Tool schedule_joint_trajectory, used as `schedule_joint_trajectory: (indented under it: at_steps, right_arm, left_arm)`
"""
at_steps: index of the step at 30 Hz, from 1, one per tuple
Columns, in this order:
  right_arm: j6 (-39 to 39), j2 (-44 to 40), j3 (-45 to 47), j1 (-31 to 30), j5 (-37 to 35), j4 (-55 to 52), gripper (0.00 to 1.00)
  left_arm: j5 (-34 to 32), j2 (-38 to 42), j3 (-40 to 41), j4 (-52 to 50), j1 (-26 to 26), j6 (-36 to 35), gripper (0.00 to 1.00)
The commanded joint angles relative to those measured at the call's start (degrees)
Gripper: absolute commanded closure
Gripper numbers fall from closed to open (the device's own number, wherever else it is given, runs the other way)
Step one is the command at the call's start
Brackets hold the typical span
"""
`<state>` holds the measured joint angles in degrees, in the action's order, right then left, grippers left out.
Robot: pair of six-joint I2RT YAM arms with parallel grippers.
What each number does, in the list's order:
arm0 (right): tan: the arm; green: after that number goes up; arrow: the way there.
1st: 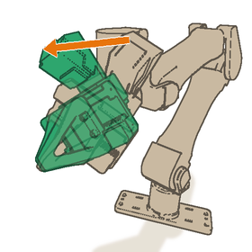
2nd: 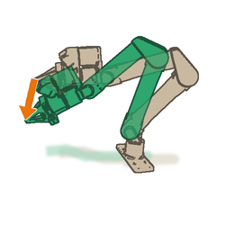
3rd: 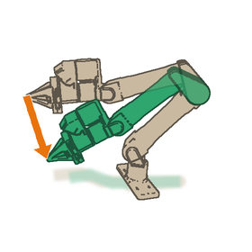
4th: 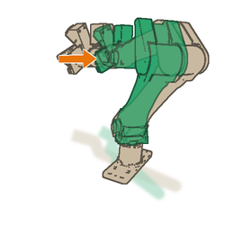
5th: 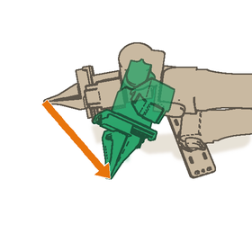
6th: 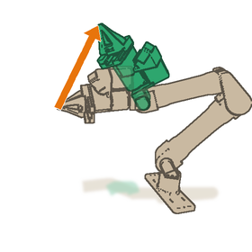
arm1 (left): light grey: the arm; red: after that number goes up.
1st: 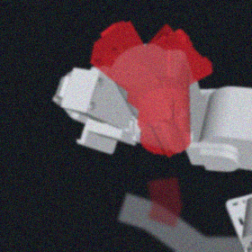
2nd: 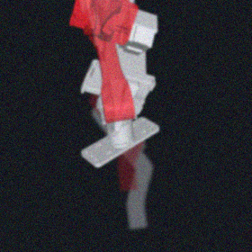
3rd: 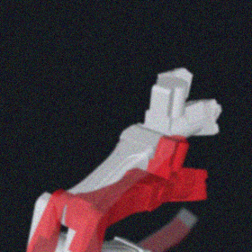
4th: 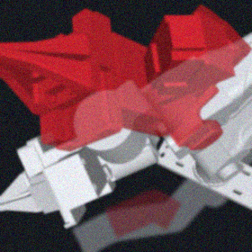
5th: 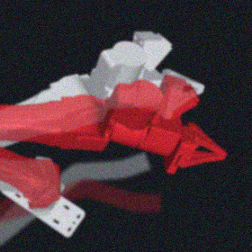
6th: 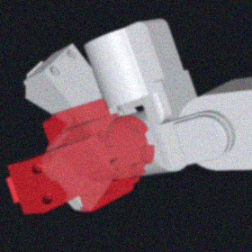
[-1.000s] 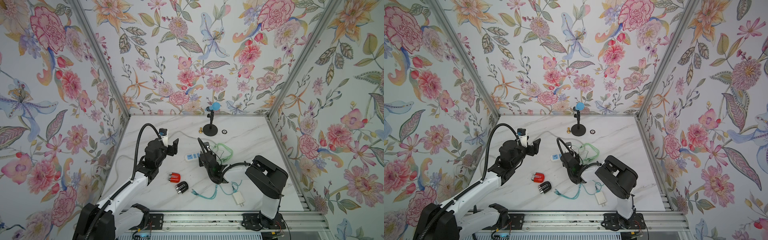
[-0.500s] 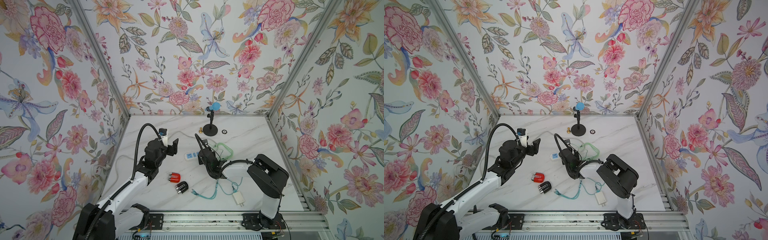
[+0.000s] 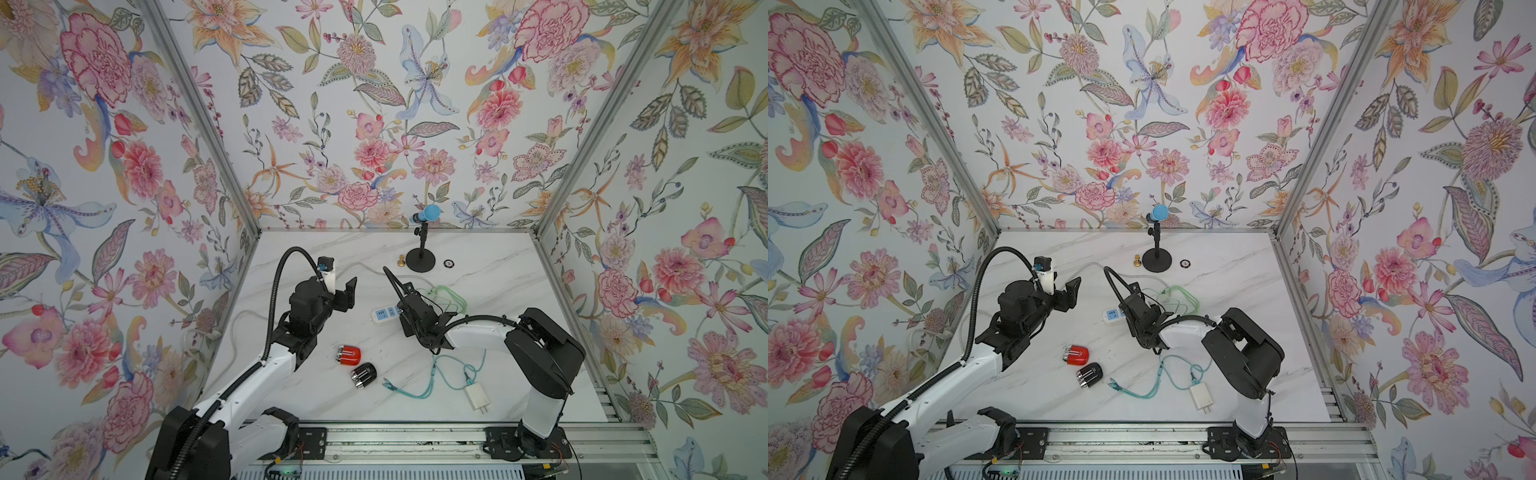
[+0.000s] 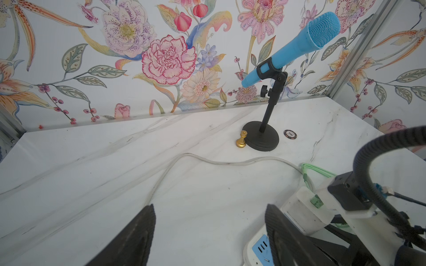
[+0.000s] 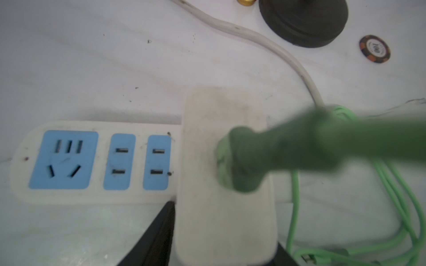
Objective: Charge the electric shaver
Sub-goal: Insert the plug into the socket, then pick up the charging cable from the center of the board.
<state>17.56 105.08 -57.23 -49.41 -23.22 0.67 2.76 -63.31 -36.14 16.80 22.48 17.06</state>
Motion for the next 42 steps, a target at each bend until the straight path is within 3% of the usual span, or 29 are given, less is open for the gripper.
schedule_joint_trajectory:
  at_steps: [1, 10, 18, 24, 29, 35, 42]
  right_arm:
    - [-0.2, -2.6, 0.0, 0.3, 3.6, -6.5, 0.48]
    - [-3.6, -9.3, -3.9, 1.3, 14.8, -20.2, 0.47]
    - [-10.0, -18.7, -4.6, 4.7, 38.2, -35.0, 0.48]
    - [-2.8, -30.2, -0.7, 11.9, 28.1, -37.7, 0.50]
    - [4.6, -33.1, 3.1, 26.2, 19.2, -33.6, 0.50]
    - [8.8, -23.3, 4.4, 36.4, 24.0, -23.4, 0.54]
    - [9.4, -8.2, -1.7, 36.2, 27.1, -18.2, 0.55]
  left_arm:
    - [0.4, 0.8, -1.1, 0.7, -0.6, 0.5, 0.22]
    - [-0.4, 1.1, -1.5, 0.5, -0.6, -0.1, 0.22]
    - [-0.2, 0.1, -2.8, 0.7, -0.7, -0.4, 0.22]
    - [0.3, -0.7, -3.8, 0.9, -0.6, -0.5, 0.22]
    - [2.5, -2.2, -5.1, 1.4, -0.7, -0.4, 0.22]
    - [5.0, -3.5, -6.7, -1.0, 0.5, -2.5, 0.23]
    - [5.4, -4.3, -8.7, -3.9, 2.2, -4.3, 0.23]
